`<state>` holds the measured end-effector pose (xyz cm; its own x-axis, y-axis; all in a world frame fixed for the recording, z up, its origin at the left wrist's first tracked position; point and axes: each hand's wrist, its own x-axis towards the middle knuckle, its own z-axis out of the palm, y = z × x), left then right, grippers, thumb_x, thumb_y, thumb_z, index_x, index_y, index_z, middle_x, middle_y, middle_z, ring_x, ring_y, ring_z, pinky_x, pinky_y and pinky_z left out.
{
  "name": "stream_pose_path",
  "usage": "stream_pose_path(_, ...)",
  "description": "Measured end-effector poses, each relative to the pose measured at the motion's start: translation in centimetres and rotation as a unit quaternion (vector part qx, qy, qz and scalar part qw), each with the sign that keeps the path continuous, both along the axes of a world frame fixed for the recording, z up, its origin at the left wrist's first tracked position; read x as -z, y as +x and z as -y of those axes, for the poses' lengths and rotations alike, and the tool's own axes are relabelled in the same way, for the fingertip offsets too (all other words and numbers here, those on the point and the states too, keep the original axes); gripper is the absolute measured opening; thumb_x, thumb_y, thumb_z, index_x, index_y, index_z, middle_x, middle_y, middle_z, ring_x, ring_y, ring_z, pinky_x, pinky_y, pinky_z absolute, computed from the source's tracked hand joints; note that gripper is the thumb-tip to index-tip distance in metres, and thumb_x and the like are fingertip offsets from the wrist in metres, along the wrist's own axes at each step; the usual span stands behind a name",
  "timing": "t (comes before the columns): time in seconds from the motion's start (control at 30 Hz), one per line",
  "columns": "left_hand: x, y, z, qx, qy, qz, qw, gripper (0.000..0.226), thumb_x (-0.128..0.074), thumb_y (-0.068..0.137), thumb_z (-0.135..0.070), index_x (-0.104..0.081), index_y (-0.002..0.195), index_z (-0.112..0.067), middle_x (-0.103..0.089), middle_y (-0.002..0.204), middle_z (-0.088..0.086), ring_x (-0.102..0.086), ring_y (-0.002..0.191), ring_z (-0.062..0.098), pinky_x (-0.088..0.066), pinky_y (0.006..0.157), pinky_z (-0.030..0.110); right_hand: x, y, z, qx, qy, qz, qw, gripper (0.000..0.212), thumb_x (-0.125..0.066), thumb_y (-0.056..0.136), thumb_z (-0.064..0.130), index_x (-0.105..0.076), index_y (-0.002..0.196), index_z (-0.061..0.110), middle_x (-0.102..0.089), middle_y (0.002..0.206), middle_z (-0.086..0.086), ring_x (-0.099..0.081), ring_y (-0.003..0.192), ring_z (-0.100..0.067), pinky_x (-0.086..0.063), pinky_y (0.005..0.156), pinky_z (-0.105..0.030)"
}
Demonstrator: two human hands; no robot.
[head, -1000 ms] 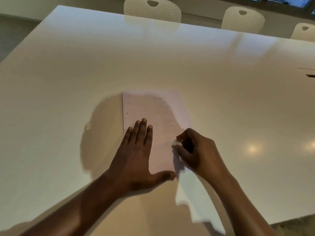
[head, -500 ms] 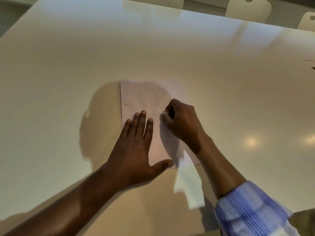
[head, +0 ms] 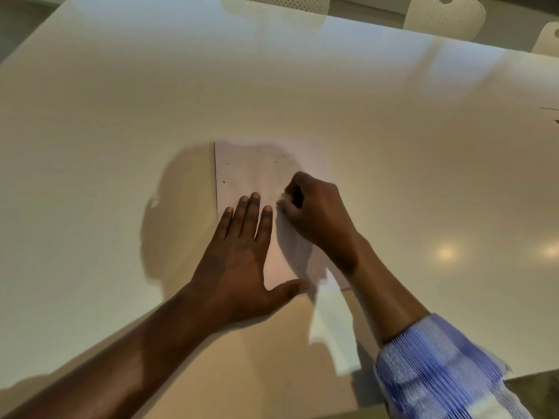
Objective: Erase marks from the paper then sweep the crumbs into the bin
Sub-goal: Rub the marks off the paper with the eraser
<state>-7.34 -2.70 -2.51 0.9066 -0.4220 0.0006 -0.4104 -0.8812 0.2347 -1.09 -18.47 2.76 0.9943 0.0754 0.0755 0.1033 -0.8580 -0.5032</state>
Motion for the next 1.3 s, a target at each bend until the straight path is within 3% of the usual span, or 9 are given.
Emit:
stream_pose_path(0.17,0.0,0.1,0.1,-0.002,0.011,0.005,1.000,0.125,-0.005,0.071,-0.095,0.015,0.160,-0.009,0.028,0.165,0.017,0.024,0.155,0.028,0.002,0.129,0.048,0.3,-6.1,1.5,-0.089,-0.010,-0.015,0.996,0.008,-0.066,0.093,0.028,-0.062,0.095,0.021,-0.064,0.079,0.008,-0.060,0.067,-0.006,-0.044,0.061,-0.015)
stream_pose_path(0.27,0.1,0.3,-0.1,0.001,0.013,0.007,1.000,0.127,0.004,0.069,-0.097,0.016,0.160,-0.010,0.028,0.166,0.016,0.025,0.155,0.027,0.003,0.129,0.047,0.4,-6.0,0.6,-0.070,0.010,-0.002,0.997,0.008,-0.065,0.094,0.024,-0.062,0.097,0.018,-0.065,0.083,0.005,-0.062,0.071,-0.007,-0.049,0.063,-0.016)
stream_pose_path(0.43,0.4,0.1,-0.1,-0.001,0.009,0.014,1.000,0.126,-0.003,0.071,-0.101,0.020,0.159,-0.013,0.032,0.165,0.011,0.030,0.153,0.023,0.008,0.128,0.043,-0.6,0.2,-0.6,-0.005,0.017,-0.031,0.999,0.020,-0.062,0.097,0.022,-0.061,0.113,0.011,-0.065,0.101,-0.005,-0.063,0.087,-0.019,-0.054,0.075,-0.026)
stream_pose_path(0.6,-0.1,0.0,0.0,-0.005,0.026,-0.010,1.000,0.127,-0.001,0.067,-0.102,0.023,0.158,-0.016,0.035,0.163,0.009,0.031,0.152,0.022,0.007,0.128,0.042,0.3,-3.2,2.0,-0.023,0.005,-0.052,0.998,0.014,-0.065,0.095,0.031,-0.056,0.103,0.022,-0.059,0.087,0.008,-0.054,0.070,-0.005,-0.038,0.056,-0.012)
stream_pose_path(0.7,-0.8,0.4,-0.1,-0.006,0.067,-0.033,0.997,0.132,-0.001,0.062,-0.104,0.024,0.158,-0.015,0.035,0.163,0.010,0.029,0.153,0.024,0.006,0.129,0.043,1.1,-7.2,3.9,-0.027,0.020,-0.047,0.998,0.015,-0.067,0.091,0.036,-0.053,0.090,0.032,-0.058,0.075,0.015,-0.057,0.065,-0.002,-0.049,0.057,-0.017)
stream_pose_path(0.8,-1.9,0.8,0.4,-0.014,0.083,-0.044,0.995,0.139,-0.010,0.059,-0.104,0.011,0.161,-0.012,0.024,0.168,0.012,0.019,0.156,0.025,0.002,0.129,0.043,1.5,-8.2,4.7,-0.022,0.036,-0.047,0.998,0.018,-0.069,0.090,0.039,-0.053,0.095,0.031,-0.059,0.079,0.014,-0.058,0.070,-0.004,-0.054,0.063,-0.024)
stream_pose_path(0.93,-2.3,0.4,1.5,-0.038,0.034,-0.010,0.999,0.137,-0.014,0.059,-0.102,-0.012,0.159,-0.008,0.005,0.170,0.017,0.003,0.158,0.032,-0.007,0.129,0.043,1.6,-7.7,4.9,-0.023,0.045,-0.051,0.997,0.022,-0.070,0.088,0.041,-0.056,0.099,0.028,-0.061,0.080,0.014,-0.059,0.072,-0.006,-0.057,0.067,-0.030)
stream_pose_path(1.07,-0.5,-0.1,1.7,-0.056,0.013,-0.003,0.998,0.132,-0.003,0.065,-0.102,0.014,0.160,-0.012,0.032,0.165,0.011,0.028,0.153,0.024,0.004,0.129,0.044,2.1,-7.9,4.9,-0.041,0.033,-0.021,0.998,0.016,-0.067,0.090,0.040,-0.052,0.091,0.034,-0.058,0.077,0.016,-0.057,0.069,-0.003,-0.048,0.059,-0.018)
stream_pose_path(1.3,0.3,0.3,1.8,-0.042,-0.008,0.004,0.999,0.132,-0.005,0.066,-0.104,0.019,0.159,-0.013,0.033,0.165,0.010,0.030,0.152,0.027,0.003,0.128,0.050,0.6,-0.6,1.2,0.018,0.009,0.000,1.000,0.013,-0.062,0.097,0.027,-0.059,0.104,0.016,-0.063,0.091,0.002,-0.062,0.079,-0.014,-0.043,0.062,-0.015)
